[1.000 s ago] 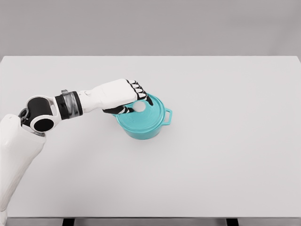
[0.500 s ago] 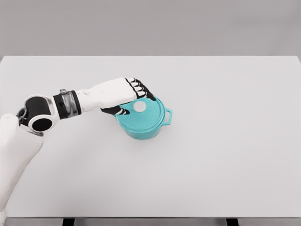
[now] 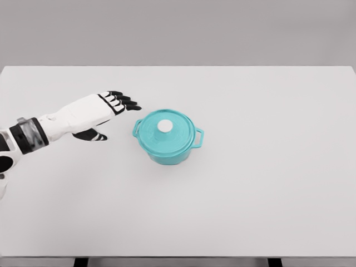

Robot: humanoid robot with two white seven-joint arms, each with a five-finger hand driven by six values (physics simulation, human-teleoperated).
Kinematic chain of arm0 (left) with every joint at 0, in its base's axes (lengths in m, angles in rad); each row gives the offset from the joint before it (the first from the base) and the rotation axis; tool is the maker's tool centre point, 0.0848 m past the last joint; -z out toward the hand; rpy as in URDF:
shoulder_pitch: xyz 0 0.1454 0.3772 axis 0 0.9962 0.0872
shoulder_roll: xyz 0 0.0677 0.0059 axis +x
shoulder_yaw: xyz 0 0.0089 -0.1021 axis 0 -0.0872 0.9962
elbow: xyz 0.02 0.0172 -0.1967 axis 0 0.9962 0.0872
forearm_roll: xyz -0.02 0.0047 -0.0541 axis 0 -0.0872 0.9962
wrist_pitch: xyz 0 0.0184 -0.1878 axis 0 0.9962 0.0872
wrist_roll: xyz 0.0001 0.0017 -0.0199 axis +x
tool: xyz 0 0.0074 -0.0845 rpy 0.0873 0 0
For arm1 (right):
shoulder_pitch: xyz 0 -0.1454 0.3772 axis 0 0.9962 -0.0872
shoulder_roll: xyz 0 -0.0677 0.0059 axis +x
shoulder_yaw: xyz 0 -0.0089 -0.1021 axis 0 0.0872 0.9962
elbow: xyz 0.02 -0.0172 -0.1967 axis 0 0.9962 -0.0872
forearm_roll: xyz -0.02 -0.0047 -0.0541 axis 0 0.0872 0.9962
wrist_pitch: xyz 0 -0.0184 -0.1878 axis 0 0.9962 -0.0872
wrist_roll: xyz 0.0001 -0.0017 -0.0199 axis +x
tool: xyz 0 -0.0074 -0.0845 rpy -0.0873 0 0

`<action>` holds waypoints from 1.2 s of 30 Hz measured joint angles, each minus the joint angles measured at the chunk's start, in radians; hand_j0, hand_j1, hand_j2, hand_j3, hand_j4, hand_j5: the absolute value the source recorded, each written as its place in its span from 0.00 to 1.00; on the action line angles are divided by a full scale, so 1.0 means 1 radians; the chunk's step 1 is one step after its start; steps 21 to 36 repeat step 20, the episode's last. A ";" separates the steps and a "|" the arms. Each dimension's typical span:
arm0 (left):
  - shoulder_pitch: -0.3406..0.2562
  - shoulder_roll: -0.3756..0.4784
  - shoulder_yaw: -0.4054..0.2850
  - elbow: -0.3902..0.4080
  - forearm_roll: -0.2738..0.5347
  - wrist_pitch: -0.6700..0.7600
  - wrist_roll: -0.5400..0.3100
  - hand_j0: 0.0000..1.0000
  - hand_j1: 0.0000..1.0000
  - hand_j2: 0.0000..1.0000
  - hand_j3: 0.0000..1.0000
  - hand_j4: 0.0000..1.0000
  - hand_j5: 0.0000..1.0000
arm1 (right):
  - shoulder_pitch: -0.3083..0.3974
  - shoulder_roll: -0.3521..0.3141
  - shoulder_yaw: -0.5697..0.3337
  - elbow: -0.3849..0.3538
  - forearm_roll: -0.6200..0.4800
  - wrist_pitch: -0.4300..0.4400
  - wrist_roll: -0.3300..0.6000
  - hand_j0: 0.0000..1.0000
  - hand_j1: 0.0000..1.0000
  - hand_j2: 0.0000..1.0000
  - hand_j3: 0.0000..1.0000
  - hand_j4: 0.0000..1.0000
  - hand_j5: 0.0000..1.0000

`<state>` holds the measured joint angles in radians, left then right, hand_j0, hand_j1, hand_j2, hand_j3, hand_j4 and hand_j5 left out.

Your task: Cover the pot with left arm

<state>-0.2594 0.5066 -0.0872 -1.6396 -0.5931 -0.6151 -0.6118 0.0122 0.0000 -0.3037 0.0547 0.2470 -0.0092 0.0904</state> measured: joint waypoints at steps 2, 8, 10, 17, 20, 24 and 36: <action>0.087 0.011 0.141 0.013 -0.001 0.000 0.000 1.00 1.00 1.00 1.00 1.00 1.00 | 0.000 0.000 0.000 0.000 0.000 0.000 0.000 1.00 1.00 1.00 1.00 1.00 1.00; 0.163 0.014 0.395 0.084 0.001 0.001 0.000 1.00 1.00 1.00 1.00 1.00 1.00 | 0.000 0.000 0.000 0.000 0.000 0.000 0.000 1.00 1.00 1.00 1.00 1.00 1.00; 0.164 0.013 0.415 0.103 0.000 0.001 0.000 1.00 1.00 1.00 1.00 1.00 1.00 | 0.000 0.000 0.000 0.000 0.000 0.000 0.000 1.00 1.00 1.00 1.00 1.00 1.00; 0.149 0.001 0.409 0.119 -0.001 0.001 0.000 1.00 1.00 1.00 1.00 1.00 1.00 | 0.000 0.000 0.000 -0.001 0.000 0.000 0.000 1.00 1.00 1.00 1.00 1.00 1.00; 0.149 -0.002 0.403 0.119 0.000 0.001 0.000 1.00 1.00 1.00 1.00 1.00 1.00 | 0.000 0.000 0.000 -0.001 0.000 0.000 0.000 1.00 1.00 1.00 1.00 1.00 1.00; 0.149 -0.002 0.403 0.119 0.000 0.001 0.000 1.00 1.00 1.00 1.00 1.00 1.00 | 0.000 0.000 0.000 -0.001 0.000 0.000 0.000 1.00 1.00 1.00 1.00 1.00 1.00; 0.149 -0.002 0.403 0.119 0.000 0.001 0.000 1.00 1.00 1.00 1.00 1.00 1.00 | 0.000 0.000 0.000 -0.001 0.000 0.000 0.000 1.00 1.00 1.00 1.00 1.00 1.00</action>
